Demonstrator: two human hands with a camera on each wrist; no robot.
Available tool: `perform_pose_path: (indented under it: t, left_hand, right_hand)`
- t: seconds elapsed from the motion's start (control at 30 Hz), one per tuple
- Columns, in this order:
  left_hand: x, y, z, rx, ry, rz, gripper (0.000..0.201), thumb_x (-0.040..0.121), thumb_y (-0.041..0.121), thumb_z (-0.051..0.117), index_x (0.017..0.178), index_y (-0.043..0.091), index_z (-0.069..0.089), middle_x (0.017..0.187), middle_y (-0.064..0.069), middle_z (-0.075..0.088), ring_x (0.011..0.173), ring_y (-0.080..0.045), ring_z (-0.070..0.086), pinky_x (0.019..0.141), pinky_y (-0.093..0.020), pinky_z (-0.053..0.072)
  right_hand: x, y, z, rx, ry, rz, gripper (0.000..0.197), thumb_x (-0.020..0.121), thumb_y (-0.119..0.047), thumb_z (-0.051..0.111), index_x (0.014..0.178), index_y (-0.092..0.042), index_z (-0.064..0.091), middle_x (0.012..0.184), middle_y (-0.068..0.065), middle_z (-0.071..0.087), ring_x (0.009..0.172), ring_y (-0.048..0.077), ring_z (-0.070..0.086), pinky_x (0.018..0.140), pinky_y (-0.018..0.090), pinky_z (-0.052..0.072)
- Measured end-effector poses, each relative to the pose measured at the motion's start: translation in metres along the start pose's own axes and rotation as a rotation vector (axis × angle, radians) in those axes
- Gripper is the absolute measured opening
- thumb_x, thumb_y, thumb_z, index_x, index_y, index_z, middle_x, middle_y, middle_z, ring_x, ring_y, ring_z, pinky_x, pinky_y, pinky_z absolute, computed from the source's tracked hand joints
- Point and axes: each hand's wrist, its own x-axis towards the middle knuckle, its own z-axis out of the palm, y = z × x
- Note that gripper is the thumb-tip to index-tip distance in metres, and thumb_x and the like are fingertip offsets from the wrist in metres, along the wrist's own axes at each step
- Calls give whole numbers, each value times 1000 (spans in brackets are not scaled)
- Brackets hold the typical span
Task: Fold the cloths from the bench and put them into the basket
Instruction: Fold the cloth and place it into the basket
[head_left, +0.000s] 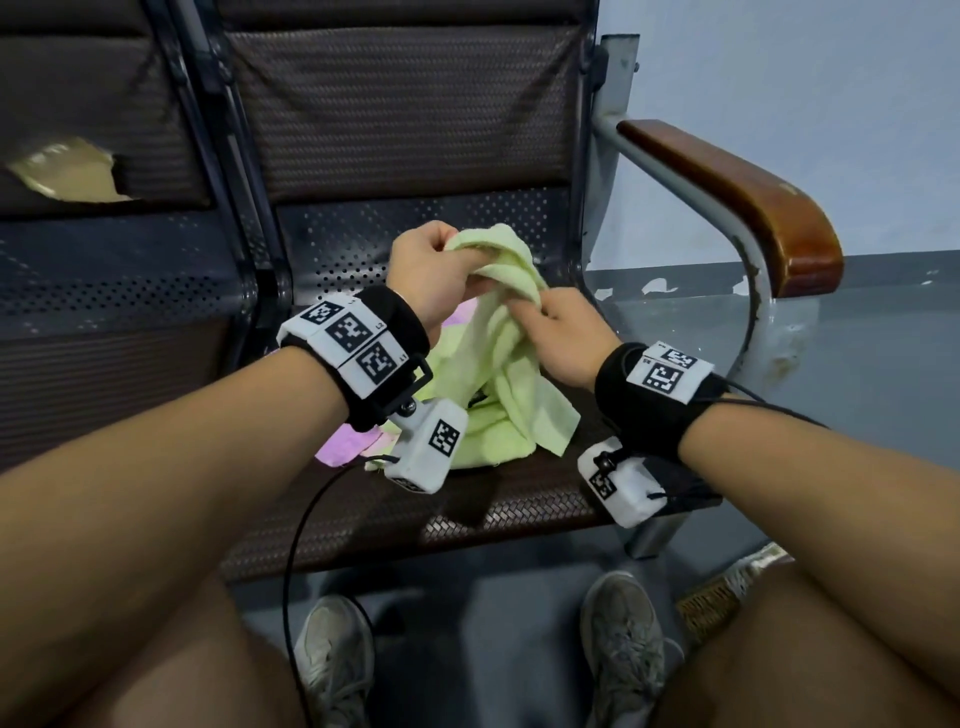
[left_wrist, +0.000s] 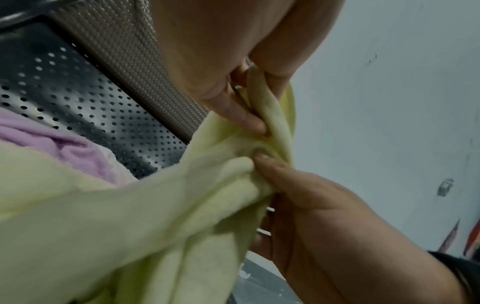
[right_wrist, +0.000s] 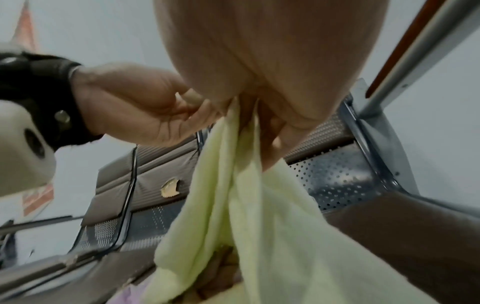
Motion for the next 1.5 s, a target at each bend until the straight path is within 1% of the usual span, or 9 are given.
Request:
perform_pose_path:
  t: [0.2,0.47,0.57,0.73,0.87,1.1,1.27,1.37,1.5]
  left_hand:
    - [14,-2,-21,42,217,3,21,89,-10,42,78,5,51,89,-18,61,86,-33,68,57,-24,56]
    - [24,-7,-36,29,306,-87,23,90,6,37,85,9,59,92,-14,58,86,-25,56,84,-44,53]
    - [29,-13,-47,93,317,-119,28,90,2,33,96,7,60,98,-16,63,85,-30,64,81,-49,59]
    - [33,-23,-70,363,284,-182,33,91,1,42,112,9,67,76,-11,65,44,-13,60,40,-19,45]
    - [29,-20,-67,163,221,-188,37,95,-6,37,111,4,68,75,-12,70,50,-14,69,46,-21,52]
    - [30,-13,-61,-13,227,-10,40,92,-10,36,111,5,68,93,-10,75,82,-18,73,64,-24,57]
    - [34,-19,-71,23,244,0,35,92,-10,46,114,4,69,88,-6,75,73,-9,74,61,-19,55]
    - [37,-20,-74,5,260,-16,37,92,-12,46,118,4,67,93,-7,75,75,-9,75,64,-19,56]
    - [39,-18,-76,-53,255,-28,35,94,-10,44,119,4,64,99,-11,73,77,-13,75,65,-21,57]
  right_hand:
    - [5,-2,-16,261,97,-38,51,89,-39,65,79,11,63,68,8,51,63,17,46,60,30,37]
    - [-5,17,1,-559,-406,-37,48,89,-42,68,56,-14,47,55,2,45,54,20,45,58,33,38]
    - [0,27,-9,-501,-293,-18,54,93,-42,60,50,-15,43,49,1,42,48,17,42,54,33,36]
    - [10,37,-23,-427,37,-19,45,95,-37,57,58,-12,59,51,2,49,54,20,50,52,32,33]
    - [10,46,-24,-414,-26,41,29,95,-30,57,83,-8,73,71,10,65,74,28,61,62,33,44]
    - [15,38,-17,-283,33,152,56,97,-40,52,49,-15,36,50,1,39,51,21,41,50,32,28]
    - [17,40,-19,-44,8,202,42,99,-23,52,63,-1,55,65,9,49,63,20,46,64,33,38]
    - [20,34,-20,250,120,277,48,90,-38,61,83,9,66,78,13,58,74,22,55,71,36,44]
    - [23,34,-25,133,144,223,48,80,-58,60,65,-12,54,64,8,48,59,17,48,59,29,39]
